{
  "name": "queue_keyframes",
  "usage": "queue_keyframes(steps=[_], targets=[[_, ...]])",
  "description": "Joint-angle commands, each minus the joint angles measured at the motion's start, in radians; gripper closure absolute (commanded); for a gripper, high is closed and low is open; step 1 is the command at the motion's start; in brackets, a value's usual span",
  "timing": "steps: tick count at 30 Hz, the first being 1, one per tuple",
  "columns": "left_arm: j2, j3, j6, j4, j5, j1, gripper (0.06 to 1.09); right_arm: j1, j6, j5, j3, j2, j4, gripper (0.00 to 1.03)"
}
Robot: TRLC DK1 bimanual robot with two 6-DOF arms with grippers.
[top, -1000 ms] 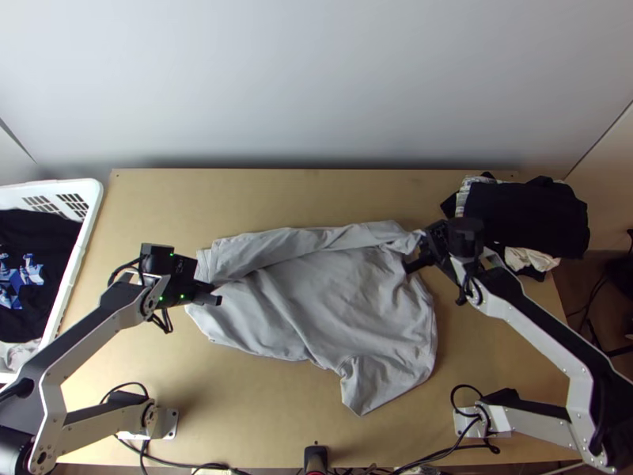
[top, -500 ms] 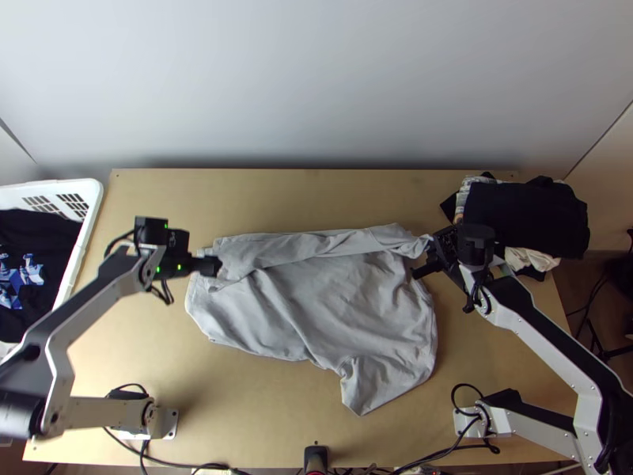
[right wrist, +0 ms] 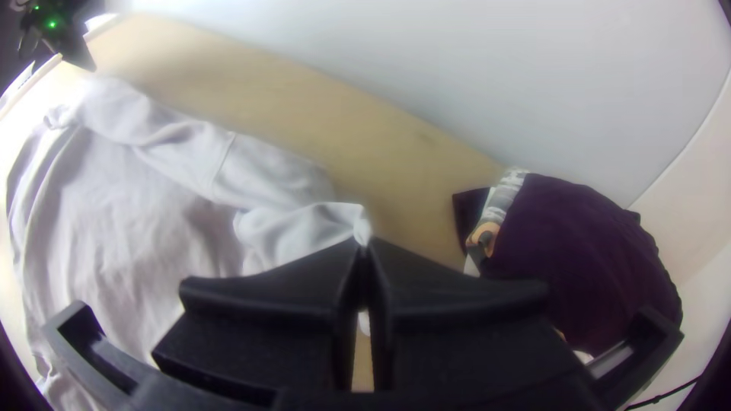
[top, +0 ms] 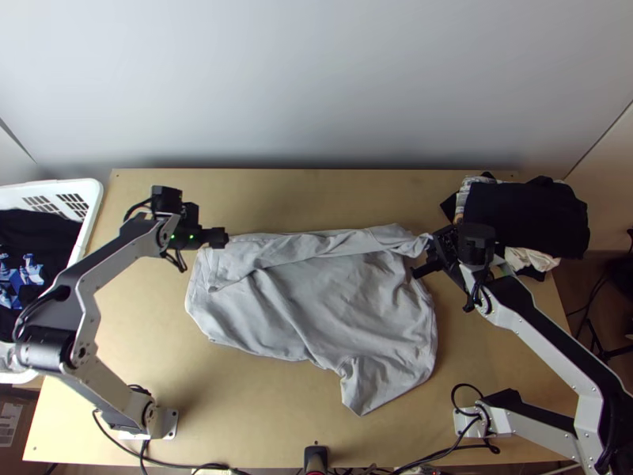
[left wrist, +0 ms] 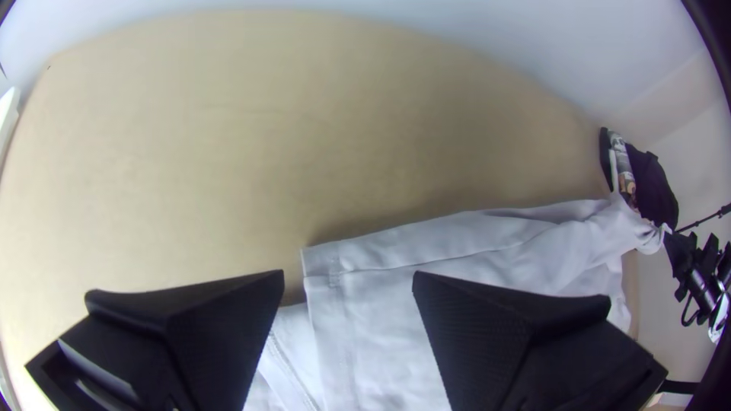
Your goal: Fold the t-shirt
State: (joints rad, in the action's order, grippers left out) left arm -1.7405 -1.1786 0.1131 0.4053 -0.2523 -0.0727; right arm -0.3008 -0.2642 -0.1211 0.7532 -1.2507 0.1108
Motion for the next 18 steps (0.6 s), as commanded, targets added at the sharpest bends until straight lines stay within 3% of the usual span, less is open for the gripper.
queue_keyframes(steps=[1,13,18], targets=[[-0.074,-0.065,0.008,0.020,0.001,-0.015,0.34,0.000,-0.006,0.000,0.009,0.000,0.001,1.00],[-0.096,-0.053,-0.006,0.044,0.022,-0.013,0.35,0.005,-0.006,0.000,0.023,0.000,0.006,1.00],[-0.100,-0.050,-0.006,0.046,0.021,-0.019,0.55,0.006,-0.006,0.000,0.023,0.000,0.007,1.00]])
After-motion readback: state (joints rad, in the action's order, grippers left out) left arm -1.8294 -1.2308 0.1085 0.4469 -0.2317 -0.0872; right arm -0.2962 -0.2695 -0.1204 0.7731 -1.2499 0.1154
